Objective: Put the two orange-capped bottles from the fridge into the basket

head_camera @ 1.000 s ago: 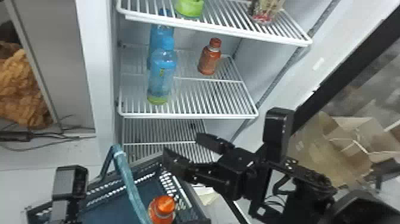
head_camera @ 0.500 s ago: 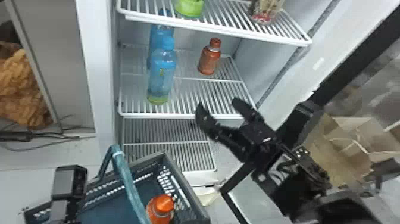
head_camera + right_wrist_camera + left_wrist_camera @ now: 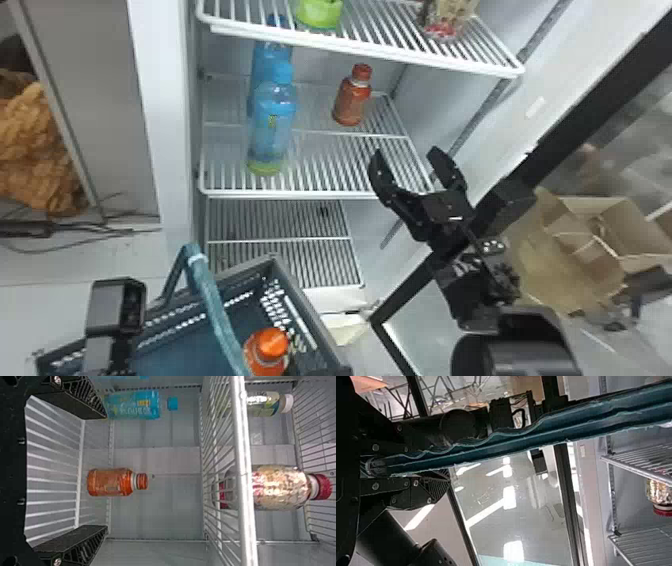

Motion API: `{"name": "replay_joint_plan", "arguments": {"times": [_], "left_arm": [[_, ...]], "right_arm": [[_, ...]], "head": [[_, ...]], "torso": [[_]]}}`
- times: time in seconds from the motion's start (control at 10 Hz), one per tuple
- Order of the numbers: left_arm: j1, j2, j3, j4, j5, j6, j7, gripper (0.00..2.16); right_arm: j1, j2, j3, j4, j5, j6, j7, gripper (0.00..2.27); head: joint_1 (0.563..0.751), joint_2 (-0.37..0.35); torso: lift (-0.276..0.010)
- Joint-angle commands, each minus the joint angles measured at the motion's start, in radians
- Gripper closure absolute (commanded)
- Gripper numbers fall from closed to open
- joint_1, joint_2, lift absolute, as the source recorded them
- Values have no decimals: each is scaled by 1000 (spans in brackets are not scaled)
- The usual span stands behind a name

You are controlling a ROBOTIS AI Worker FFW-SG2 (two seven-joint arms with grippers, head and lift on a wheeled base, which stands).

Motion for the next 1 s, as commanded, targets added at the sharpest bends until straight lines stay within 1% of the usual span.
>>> {"name": "replay_joint_plan", "arguments": {"times": [0.0,0.2,0.6,0.9], "left_arm": [[1,-1,0,0,0,0,0,1174],[1,-1,-2,0,-2,0,0,1174],[-1,-1,-2,2,-2,0,0,1174],[-8,-2,-8,5,0,0,0,1173]], "right_arm": [[-85,0,7,138,14,-97,-6,65],[-178,-6,21,273,28,-188,-23,65],[-347,-26,92,509,30,-271,-34,65],[-460,-34,146,668,32,-303,-93,67]], "head": [[695,-350],[695,-350],[695,-350],[695,-350]], "torso": [[-235],[-235],[-235],[-235]]}}
